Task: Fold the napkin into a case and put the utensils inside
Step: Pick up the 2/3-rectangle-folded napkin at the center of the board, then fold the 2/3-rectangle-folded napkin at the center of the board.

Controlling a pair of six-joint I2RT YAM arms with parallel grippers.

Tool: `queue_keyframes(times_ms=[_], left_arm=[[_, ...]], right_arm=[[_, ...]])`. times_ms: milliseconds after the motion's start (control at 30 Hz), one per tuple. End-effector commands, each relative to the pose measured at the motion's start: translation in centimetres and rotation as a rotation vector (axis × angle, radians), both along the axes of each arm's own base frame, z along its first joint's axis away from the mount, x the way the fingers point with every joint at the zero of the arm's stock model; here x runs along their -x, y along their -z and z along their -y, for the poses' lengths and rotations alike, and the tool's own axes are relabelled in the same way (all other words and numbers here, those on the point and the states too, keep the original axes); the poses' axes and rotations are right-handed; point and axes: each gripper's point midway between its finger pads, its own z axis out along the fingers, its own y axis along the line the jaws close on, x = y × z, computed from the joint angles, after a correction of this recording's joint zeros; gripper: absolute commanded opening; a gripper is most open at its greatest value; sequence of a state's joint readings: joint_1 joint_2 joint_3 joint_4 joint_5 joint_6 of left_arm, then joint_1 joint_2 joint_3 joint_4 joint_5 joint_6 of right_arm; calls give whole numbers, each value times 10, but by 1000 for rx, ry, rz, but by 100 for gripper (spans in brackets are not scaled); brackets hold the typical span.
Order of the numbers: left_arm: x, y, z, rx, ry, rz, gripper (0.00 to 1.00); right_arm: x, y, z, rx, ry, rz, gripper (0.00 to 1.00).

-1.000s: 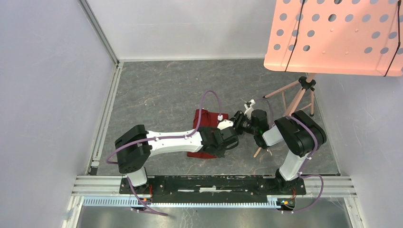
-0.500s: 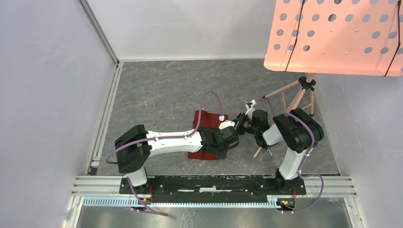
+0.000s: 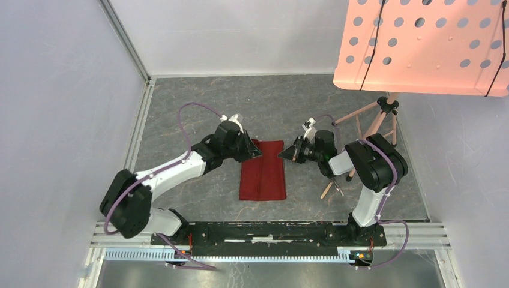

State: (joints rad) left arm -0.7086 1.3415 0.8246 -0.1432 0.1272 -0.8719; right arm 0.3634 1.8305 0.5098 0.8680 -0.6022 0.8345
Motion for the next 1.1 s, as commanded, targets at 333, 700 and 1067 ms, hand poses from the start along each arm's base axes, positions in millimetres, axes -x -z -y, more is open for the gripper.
queue_keyframes(times_ms=[333, 700, 1067], left_arm=[[-74, 84, -5, -53, -149, -8, 2], [-62, 120, -9, -35, -168, -73, 2], [-50, 114, -9, -19, -90, -29, 4]], right_arm=[[-25, -22, -13, 159, -33, 90, 0], [-7, -57, -71, 29, 47, 27, 0], [-2, -71, -102, -276, 234, -130, 0]])
